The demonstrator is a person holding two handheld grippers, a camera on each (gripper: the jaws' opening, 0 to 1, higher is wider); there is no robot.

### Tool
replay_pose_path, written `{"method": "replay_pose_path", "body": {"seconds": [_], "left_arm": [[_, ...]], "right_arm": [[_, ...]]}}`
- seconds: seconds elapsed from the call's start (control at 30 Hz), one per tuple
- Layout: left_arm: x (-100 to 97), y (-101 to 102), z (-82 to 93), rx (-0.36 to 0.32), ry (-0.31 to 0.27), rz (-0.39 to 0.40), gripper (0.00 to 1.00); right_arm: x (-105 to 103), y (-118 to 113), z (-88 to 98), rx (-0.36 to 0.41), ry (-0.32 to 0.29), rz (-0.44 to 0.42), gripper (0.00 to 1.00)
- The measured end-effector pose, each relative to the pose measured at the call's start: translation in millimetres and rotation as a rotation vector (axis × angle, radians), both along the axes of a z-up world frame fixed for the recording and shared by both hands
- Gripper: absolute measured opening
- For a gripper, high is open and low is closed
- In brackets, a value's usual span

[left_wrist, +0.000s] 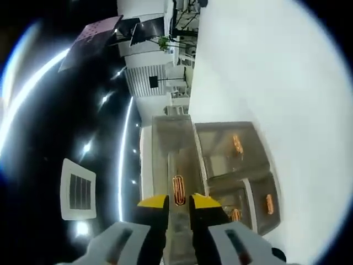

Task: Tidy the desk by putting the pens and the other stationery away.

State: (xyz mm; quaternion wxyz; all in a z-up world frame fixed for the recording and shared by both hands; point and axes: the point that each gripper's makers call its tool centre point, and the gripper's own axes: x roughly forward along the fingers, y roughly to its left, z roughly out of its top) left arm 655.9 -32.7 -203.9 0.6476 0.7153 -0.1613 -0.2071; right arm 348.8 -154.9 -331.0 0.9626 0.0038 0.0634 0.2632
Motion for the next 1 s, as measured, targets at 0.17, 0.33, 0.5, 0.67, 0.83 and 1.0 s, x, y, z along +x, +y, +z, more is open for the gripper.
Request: {"method": "replay_pose_path", "body": {"seconds": [0.17,0.33,0.5,0.67,0.83,1.0], "left_arm": [[4.3,-1,-0.2,-0.003,-0.005,0.008,0.16],[8.8,-2,-0.1,-0.008,0.002,0.012,0.16],[10.5,-2,-0.1,-0.005,0.005,0.019,0.16],[13.5,-2,0.1,-0.013,0.012,0.023,0.15],[14.4,-3,0.8,-0.022,0.019,0.023,0.14],[14.7,-4,1.6,-0.028,0.024,0.020,0.14]], "right_arm": [[-1,-2,-1.9,-0.003,0.006,-0.005,0.56],[-3,-5,-1.7,-0.005,0.007,-0.010,0.56],[-5,-7,-1.5,-0.006,0.006,-0.014,0.56],[-6,-7,-1.3,-0.006,0.005,-0.015,0.56],[-8,-8,-1.4,-0.010,0.007,-0.018,0.56],[-9,-8,0.1,-0.013,0.004,-0.017,0.56]]}}
